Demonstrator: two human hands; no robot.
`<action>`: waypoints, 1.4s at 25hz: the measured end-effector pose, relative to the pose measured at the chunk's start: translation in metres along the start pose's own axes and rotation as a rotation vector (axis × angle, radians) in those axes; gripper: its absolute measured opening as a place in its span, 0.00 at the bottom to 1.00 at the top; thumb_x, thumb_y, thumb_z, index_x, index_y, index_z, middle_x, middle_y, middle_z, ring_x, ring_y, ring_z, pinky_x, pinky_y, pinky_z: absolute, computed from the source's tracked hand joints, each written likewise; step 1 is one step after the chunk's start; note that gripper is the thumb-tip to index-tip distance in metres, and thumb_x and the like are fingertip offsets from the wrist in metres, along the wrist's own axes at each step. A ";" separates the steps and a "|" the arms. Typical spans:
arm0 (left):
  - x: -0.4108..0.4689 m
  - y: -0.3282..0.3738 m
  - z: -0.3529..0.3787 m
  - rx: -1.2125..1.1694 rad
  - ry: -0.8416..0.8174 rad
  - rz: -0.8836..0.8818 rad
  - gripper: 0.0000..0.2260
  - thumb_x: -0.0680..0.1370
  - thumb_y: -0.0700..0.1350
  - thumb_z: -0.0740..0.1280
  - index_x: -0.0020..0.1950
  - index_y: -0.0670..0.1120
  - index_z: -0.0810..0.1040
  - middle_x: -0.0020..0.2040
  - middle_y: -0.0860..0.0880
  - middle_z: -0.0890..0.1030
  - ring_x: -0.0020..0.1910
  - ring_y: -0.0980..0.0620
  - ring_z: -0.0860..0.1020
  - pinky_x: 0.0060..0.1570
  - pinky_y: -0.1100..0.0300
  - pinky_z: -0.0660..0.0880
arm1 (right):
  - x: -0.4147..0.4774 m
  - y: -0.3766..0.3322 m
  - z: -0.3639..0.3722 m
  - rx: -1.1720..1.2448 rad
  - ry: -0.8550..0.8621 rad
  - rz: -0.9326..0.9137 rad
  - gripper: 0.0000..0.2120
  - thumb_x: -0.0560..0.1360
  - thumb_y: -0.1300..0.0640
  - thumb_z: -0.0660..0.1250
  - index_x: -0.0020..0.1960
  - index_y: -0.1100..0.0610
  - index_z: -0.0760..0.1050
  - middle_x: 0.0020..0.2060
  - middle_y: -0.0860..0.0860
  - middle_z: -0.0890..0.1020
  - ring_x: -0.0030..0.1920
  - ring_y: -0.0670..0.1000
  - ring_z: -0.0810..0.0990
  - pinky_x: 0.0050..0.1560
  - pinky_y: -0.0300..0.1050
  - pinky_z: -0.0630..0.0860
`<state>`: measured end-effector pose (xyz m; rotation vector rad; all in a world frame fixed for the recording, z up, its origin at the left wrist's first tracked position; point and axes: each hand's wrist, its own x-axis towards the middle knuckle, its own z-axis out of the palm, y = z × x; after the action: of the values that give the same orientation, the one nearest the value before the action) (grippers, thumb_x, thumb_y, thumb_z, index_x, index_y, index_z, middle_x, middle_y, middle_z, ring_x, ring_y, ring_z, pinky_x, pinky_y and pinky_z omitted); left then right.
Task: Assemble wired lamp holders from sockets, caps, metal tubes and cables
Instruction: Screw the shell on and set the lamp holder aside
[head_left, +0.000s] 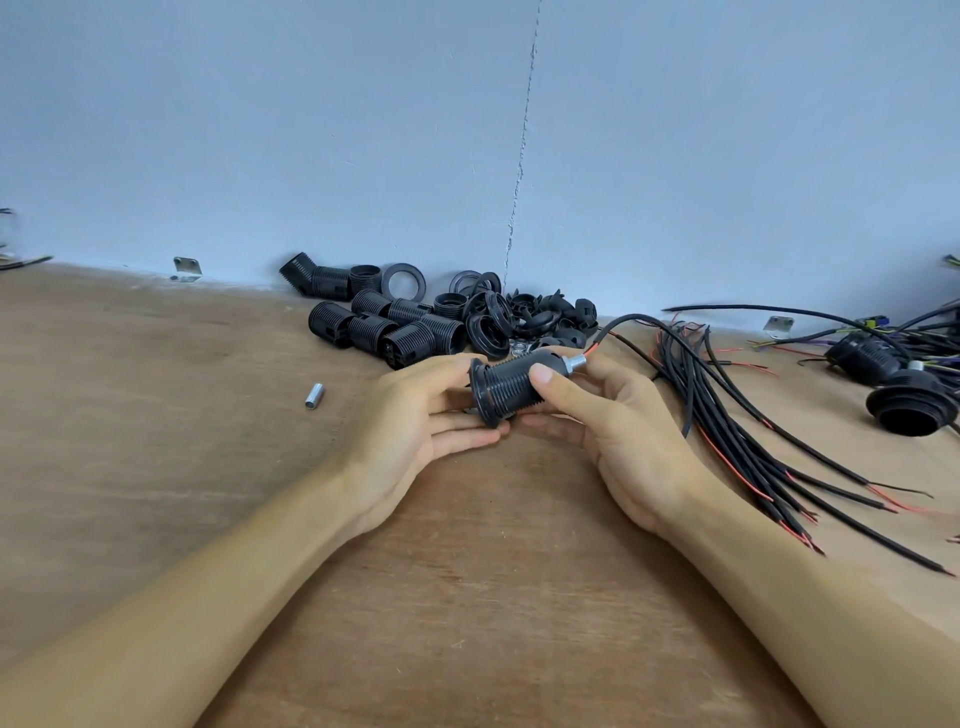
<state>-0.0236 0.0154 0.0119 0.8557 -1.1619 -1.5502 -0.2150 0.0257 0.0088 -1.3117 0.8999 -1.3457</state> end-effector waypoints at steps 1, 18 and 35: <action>0.000 0.000 -0.001 0.000 0.001 0.000 0.10 0.84 0.43 0.64 0.60 0.42 0.83 0.54 0.38 0.86 0.52 0.37 0.86 0.54 0.50 0.83 | 0.000 0.000 0.000 0.003 0.004 -0.003 0.21 0.73 0.54 0.73 0.62 0.63 0.77 0.55 0.58 0.85 0.57 0.57 0.84 0.60 0.53 0.80; -0.002 -0.002 -0.006 0.054 -0.023 0.114 0.29 0.64 0.41 0.79 0.65 0.48 0.83 0.63 0.48 0.84 0.61 0.52 0.83 0.60 0.53 0.81 | 0.002 -0.002 -0.002 0.048 0.085 0.062 0.23 0.69 0.47 0.76 0.55 0.63 0.79 0.49 0.59 0.87 0.45 0.54 0.87 0.48 0.46 0.82; 0.002 0.002 -0.008 0.122 -0.001 0.096 0.13 0.68 0.44 0.72 0.52 0.46 0.85 0.48 0.43 0.87 0.45 0.47 0.85 0.43 0.55 0.82 | 0.000 -0.005 0.001 0.032 0.050 0.106 0.30 0.69 0.46 0.75 0.59 0.69 0.77 0.51 0.61 0.85 0.43 0.54 0.85 0.45 0.44 0.82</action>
<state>-0.0164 0.0114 0.0114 0.8660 -1.2898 -1.4131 -0.2145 0.0270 0.0137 -1.1940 0.9648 -1.3099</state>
